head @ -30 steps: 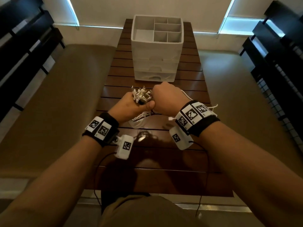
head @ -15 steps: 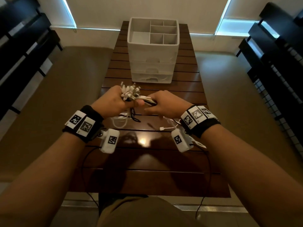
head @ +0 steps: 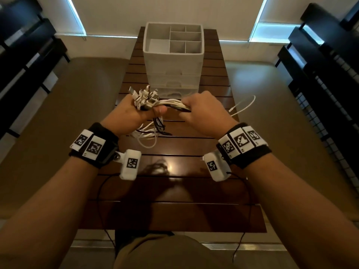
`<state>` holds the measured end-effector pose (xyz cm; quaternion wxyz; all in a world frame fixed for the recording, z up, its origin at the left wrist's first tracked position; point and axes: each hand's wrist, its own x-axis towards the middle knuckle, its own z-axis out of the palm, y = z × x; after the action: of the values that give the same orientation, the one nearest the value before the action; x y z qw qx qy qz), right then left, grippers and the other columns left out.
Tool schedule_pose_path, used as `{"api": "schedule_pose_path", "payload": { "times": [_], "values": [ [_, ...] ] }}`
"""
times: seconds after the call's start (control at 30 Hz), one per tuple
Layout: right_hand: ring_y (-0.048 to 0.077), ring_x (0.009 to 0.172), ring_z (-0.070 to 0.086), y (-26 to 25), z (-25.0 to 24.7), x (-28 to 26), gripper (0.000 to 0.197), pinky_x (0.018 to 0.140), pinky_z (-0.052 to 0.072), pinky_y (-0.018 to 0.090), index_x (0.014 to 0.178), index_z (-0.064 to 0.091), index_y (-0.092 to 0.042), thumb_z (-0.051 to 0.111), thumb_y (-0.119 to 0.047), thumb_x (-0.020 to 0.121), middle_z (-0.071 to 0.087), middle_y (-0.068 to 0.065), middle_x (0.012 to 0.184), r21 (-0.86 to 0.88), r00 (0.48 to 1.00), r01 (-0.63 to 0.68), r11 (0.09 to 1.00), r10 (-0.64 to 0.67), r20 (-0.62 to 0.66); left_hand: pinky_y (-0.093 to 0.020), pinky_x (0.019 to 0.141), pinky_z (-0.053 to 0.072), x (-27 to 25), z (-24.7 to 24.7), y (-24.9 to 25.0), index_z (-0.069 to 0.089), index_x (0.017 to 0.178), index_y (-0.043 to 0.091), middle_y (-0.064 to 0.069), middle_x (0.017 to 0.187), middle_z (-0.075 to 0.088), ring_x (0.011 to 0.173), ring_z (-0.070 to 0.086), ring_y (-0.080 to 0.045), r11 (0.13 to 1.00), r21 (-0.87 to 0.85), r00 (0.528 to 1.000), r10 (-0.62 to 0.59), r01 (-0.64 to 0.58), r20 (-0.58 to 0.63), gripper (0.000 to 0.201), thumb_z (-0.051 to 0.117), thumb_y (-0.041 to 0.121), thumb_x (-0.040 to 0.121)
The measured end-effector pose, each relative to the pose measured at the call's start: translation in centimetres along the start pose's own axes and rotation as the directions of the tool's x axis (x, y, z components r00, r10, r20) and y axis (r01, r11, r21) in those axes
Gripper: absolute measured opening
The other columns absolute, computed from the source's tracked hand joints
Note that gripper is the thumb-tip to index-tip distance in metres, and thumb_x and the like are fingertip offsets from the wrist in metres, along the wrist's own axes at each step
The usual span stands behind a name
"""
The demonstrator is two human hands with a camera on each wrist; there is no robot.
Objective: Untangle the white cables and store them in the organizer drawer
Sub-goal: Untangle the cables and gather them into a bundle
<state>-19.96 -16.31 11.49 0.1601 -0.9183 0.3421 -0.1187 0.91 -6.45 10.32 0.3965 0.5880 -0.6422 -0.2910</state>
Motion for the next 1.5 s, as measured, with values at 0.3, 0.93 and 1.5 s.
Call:
{"api": "schedule_pose_path", "payload": {
  "times": [0.3,0.93,1.5],
  "values": [
    [0.018,0.066,0.061,5.3,-1.3,-1.6,0.032,0.061,0.044,0.030,0.083,0.071,-0.028,0.063,-0.056,0.097,0.062,-0.001,0.071,-0.065,0.952,-0.161,0.985,0.172,0.254,-0.010,0.074,0.044,0.1,4.6,-1.3,0.077,0.112,0.018,0.025,0.080,0.069,0.078,0.063,0.006,0.995,0.013,0.995,-0.097,0.097,0.037,0.016,0.072,0.024,0.098],
    [0.007,0.069,0.057,12.6,-0.3,-5.7,0.029,0.062,0.041,0.027,0.073,0.057,-0.030,0.082,-0.029,0.088,0.061,-0.005,0.078,0.133,0.953,-0.261,0.956,0.232,0.195,-0.009,0.070,0.043,0.9,7.3,-1.1,0.072,0.094,0.027,0.025,0.074,0.067,0.072,0.062,0.005,0.992,-0.016,0.992,-0.128,0.128,-0.014,0.006,0.071,0.024,0.098],
    [0.005,0.070,0.055,10.0,-5.1,-4.1,0.022,0.067,0.043,0.024,0.096,0.069,-0.018,0.078,-0.038,0.091,0.060,-0.010,0.076,0.202,0.978,0.021,0.979,0.022,-0.207,-0.025,0.049,0.035,1.5,3.0,1.6,0.068,0.078,0.024,0.003,0.065,0.054,0.051,0.043,-0.011,0.968,-0.248,0.951,-0.111,0.038,-0.287,0.023,0.078,0.038,0.093]
  ]
}}
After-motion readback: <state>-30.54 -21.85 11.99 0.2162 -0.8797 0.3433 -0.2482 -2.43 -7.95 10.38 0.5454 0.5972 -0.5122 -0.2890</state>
